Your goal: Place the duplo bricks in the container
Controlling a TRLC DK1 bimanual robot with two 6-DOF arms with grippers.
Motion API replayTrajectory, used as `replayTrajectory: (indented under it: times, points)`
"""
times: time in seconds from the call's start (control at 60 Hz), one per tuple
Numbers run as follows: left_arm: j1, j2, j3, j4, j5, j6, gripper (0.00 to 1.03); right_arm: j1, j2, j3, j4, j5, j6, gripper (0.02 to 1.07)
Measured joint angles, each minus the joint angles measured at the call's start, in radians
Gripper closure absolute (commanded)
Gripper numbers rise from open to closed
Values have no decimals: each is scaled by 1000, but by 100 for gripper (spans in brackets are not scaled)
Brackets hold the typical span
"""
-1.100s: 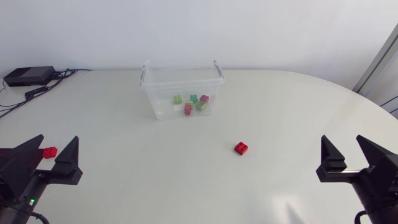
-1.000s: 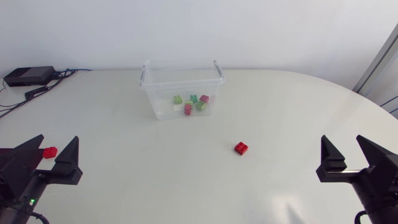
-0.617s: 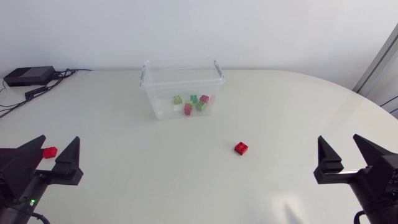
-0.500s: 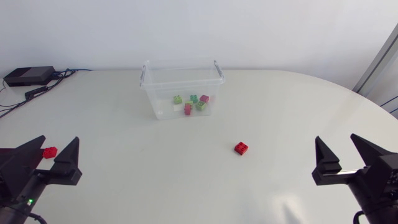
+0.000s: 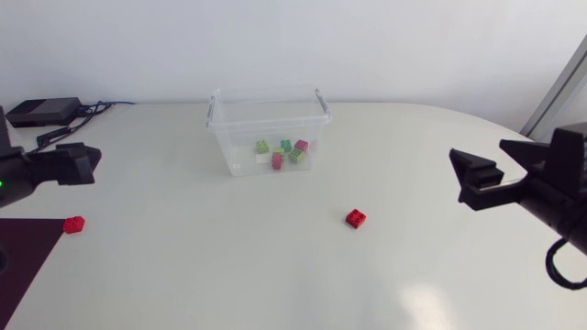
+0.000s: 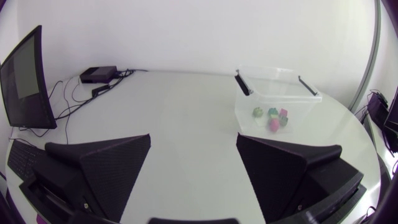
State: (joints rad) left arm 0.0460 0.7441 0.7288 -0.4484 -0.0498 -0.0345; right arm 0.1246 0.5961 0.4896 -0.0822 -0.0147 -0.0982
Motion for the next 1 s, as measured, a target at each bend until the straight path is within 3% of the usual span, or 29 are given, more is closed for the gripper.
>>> replayTrajectory:
  times: [0.2, 0.317, 0.417, 0.617, 0.75, 1.0]
  points:
    - [17, 284, 259, -200, 11, 37, 7, 44, 240, 143, -63, -19, 21, 6]
    - [66, 420, 314, -252, 55, 72, 7, 31, 377, 211, -147, -61, 40, 6]
    - [137, 572, 355, -312, 76, 73, 7, -14, 493, 280, -201, -155, 63, 6]
    - [247, 788, 361, -323, 71, 72, 8, -70, 678, 389, -320, -243, 63, 6]
    - [295, 871, 380, -314, 35, 72, 8, -64, 784, 473, -469, -251, -84, 6]
    - [378, 998, 418, -271, -41, 88, 8, 65, 893, 511, -516, -248, -166, 7]
